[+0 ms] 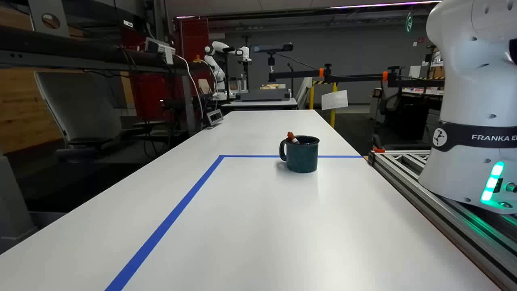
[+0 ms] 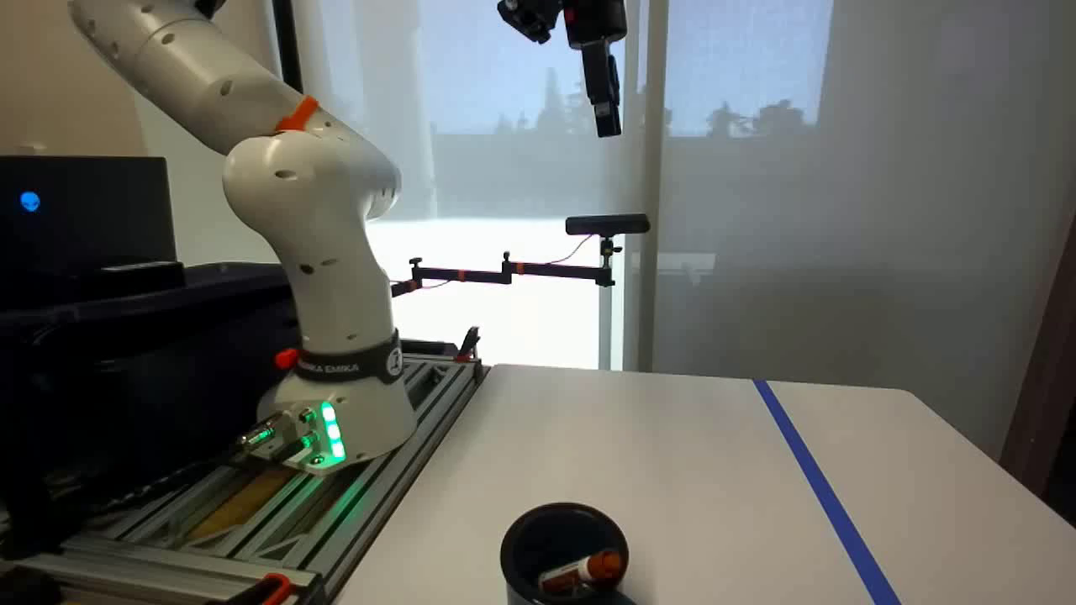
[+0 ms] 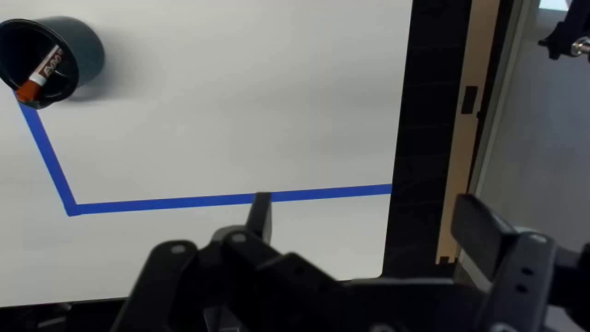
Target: Put the marker on the table
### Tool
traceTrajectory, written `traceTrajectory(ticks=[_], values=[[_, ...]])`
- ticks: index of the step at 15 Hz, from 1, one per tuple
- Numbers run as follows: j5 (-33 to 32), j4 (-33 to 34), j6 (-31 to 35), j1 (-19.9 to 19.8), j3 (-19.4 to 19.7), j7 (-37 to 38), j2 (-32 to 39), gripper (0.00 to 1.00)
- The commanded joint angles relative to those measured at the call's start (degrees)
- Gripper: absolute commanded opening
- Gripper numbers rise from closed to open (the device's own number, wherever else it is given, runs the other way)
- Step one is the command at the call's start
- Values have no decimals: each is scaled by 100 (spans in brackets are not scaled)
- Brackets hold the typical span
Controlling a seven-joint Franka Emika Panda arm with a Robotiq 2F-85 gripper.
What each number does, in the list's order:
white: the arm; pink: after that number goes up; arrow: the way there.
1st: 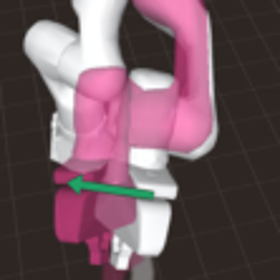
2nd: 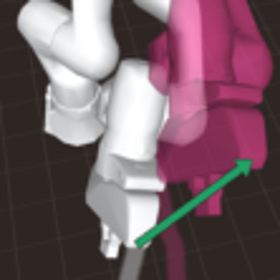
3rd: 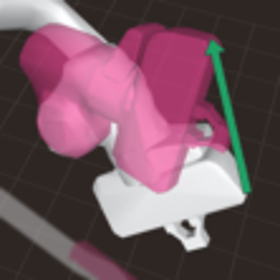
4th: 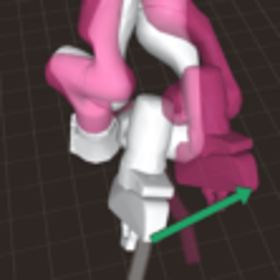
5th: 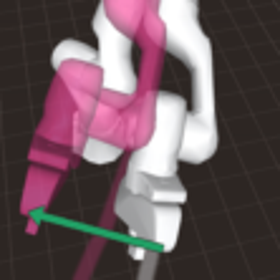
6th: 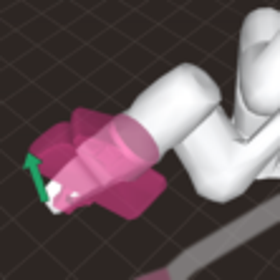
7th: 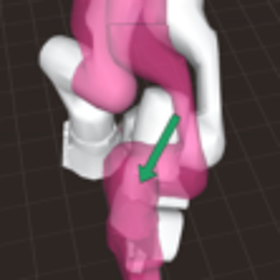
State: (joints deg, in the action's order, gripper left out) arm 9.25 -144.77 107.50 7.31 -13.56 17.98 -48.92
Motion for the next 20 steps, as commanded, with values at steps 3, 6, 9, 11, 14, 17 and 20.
traceTrajectory(ticks=[3, 6, 9, 11, 14, 17, 20], values=[[17, 37, -17, -32, -19, -20, -3, 100], [17, 38, -17, -32, -19, -20, -4, 100], [17, 38, -17, -32, -19, -20, -4, 100], [17, 38, -17, -32, -19, -20, -4, 100], [-86, -52, 351, -289, -120, 230, 311, 100], [-262, -264, 919, -681, -248, 731, 723, 100], [-578, -372, 1478, -1147, -365, 1404, 1287, 100]])
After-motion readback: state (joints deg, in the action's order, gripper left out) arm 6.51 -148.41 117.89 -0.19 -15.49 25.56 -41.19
